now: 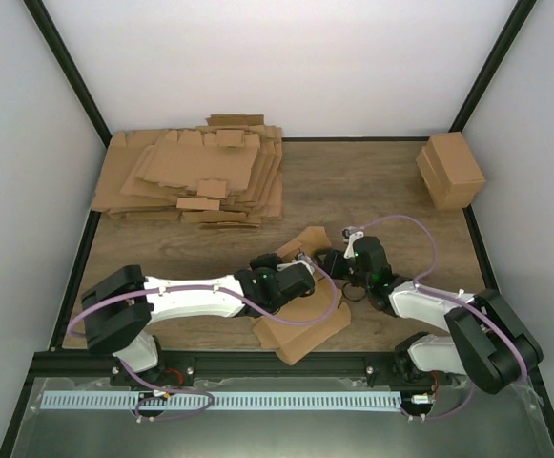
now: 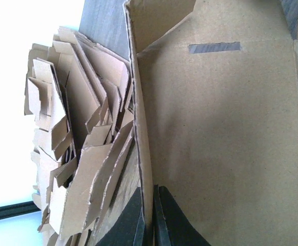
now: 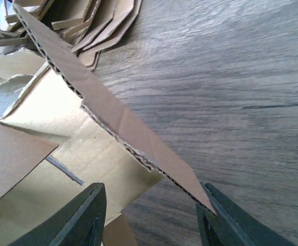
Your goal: Fold the paper box
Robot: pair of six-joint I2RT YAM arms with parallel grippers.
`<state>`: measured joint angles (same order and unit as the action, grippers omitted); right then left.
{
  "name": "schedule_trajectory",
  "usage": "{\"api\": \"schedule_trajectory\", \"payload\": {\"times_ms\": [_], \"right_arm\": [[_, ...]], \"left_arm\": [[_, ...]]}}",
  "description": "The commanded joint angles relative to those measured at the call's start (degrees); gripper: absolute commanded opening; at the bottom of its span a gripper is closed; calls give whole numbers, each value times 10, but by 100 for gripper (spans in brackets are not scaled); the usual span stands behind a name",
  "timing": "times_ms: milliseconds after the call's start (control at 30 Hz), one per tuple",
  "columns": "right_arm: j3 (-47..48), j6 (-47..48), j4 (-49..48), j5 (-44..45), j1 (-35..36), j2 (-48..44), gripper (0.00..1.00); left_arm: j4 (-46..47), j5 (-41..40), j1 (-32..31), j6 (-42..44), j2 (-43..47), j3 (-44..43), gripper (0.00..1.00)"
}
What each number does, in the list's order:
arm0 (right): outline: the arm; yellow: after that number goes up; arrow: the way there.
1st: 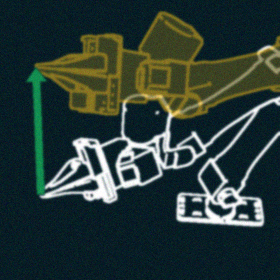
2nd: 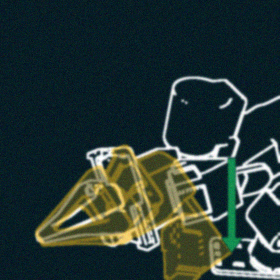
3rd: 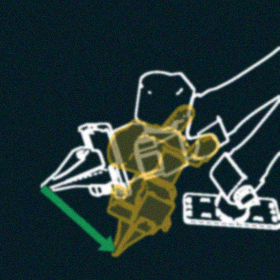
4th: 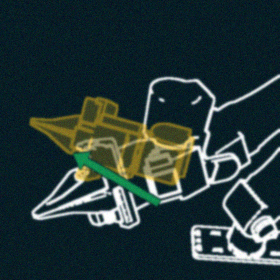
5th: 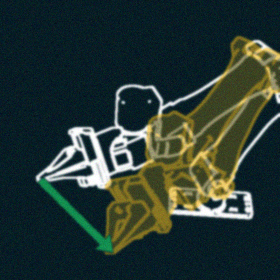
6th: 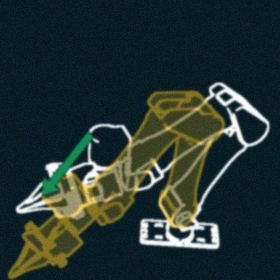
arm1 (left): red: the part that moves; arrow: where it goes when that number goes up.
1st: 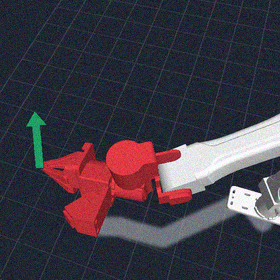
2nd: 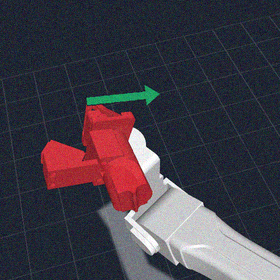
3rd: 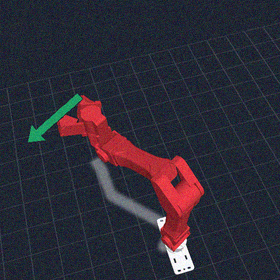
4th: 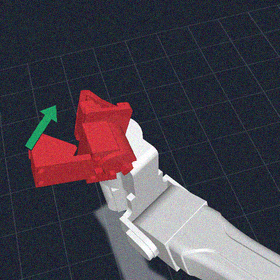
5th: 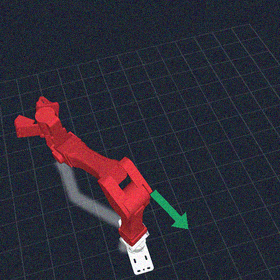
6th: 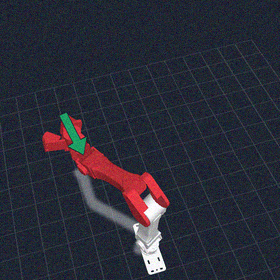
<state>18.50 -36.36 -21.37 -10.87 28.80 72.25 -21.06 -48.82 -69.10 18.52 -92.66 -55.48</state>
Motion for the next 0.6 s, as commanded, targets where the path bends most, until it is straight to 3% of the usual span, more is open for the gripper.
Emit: {"api": "schedule_trajectory", "payload": {"times_ms": [0,367,433,567], "right_arm": [[16,10,16,54,-6,-12,51],[62,169,20,20,-6,28,50],[65,185,10,-1,-6,38,45],[59,202,-19,-12,-6,47,25]], "left_arm": [[4,-7,-5,14,-13,4,4],[11,-7,-5,25,-17,-2,4],[11,-3,-5,24,-16,-4,4],[3,12,-5,17,-16,-14,5]]}}
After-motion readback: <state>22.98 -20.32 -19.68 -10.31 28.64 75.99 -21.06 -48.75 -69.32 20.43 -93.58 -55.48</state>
